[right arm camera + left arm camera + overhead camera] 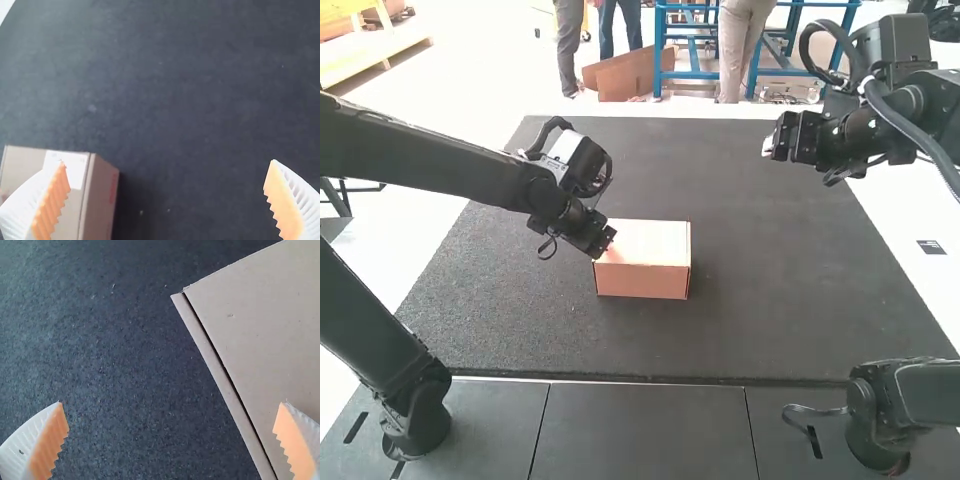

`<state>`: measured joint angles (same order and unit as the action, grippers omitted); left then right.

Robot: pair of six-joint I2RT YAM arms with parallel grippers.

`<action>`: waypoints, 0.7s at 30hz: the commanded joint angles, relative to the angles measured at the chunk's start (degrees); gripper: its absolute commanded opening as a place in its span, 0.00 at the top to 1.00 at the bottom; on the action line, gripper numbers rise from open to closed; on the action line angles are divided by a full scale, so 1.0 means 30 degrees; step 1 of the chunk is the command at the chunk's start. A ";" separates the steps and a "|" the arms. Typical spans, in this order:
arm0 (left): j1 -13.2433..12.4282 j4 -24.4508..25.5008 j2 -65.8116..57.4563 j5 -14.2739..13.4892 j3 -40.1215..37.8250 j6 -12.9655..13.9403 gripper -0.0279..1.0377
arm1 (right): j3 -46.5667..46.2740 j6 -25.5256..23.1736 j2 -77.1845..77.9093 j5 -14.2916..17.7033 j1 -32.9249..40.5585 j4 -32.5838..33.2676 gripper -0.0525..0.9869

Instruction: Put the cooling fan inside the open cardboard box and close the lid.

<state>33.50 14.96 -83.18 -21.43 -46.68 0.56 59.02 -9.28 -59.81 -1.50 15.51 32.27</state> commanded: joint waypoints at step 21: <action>-0.2493 -0.1413 0.6163 0.3892 -0.2840 -0.2119 0.07 | -0.0691 0.1042 0.2476 0.0323 -0.0335 -0.4458 0.08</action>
<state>27.68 12.21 -66.89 -13.61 -56.69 -2.98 58.98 -7.79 -54.17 -1.39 15.51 20.67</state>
